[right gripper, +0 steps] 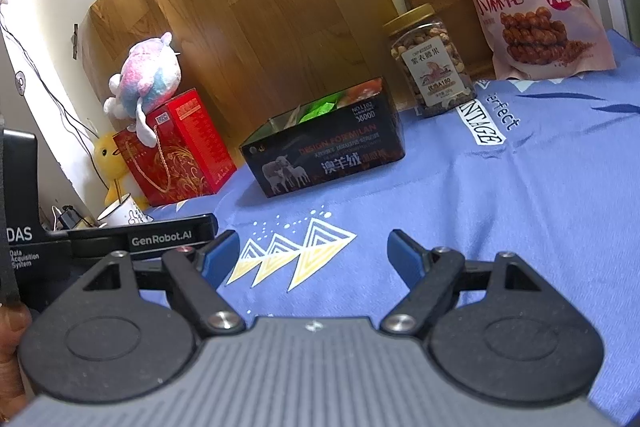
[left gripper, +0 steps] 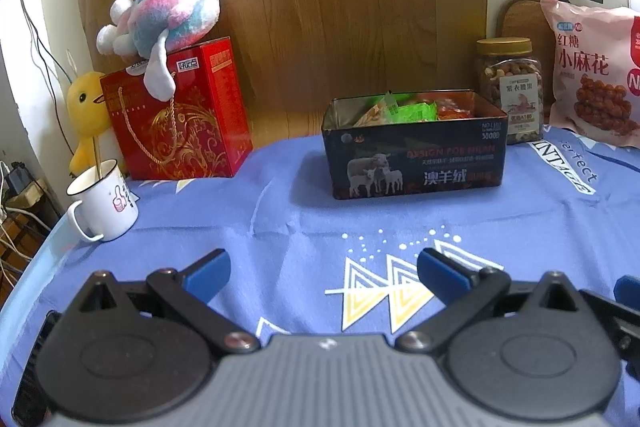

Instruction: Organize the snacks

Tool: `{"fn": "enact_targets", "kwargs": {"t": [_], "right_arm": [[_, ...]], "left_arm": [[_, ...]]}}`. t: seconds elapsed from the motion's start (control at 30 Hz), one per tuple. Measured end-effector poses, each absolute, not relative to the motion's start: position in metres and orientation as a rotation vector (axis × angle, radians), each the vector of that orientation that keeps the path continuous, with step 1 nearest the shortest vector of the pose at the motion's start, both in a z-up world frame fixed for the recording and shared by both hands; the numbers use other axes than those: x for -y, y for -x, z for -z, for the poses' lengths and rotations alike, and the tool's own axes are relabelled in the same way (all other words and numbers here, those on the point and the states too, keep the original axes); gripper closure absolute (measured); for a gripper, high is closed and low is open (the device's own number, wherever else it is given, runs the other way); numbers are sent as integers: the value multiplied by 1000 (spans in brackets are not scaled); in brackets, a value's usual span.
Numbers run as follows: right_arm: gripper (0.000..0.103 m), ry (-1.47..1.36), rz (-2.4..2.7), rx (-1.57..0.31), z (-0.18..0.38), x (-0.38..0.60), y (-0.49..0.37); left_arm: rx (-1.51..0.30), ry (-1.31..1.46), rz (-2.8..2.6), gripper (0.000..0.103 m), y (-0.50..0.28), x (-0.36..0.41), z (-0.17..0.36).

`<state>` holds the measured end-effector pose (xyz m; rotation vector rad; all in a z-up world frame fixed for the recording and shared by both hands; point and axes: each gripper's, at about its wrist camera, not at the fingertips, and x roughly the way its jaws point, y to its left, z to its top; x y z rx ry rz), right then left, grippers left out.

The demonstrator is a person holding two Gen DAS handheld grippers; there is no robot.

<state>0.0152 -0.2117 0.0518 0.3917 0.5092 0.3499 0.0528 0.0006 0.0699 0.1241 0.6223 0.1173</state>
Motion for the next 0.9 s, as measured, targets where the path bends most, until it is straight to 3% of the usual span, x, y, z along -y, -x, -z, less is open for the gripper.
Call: {"fn": "enact_targets", "kwargs": {"t": [0.9], "right_arm": [[20, -393, -347, -519, -46, 210, -16]], "left_arm": [[-632, -112, -63, 0, -53, -3, -65]]}}
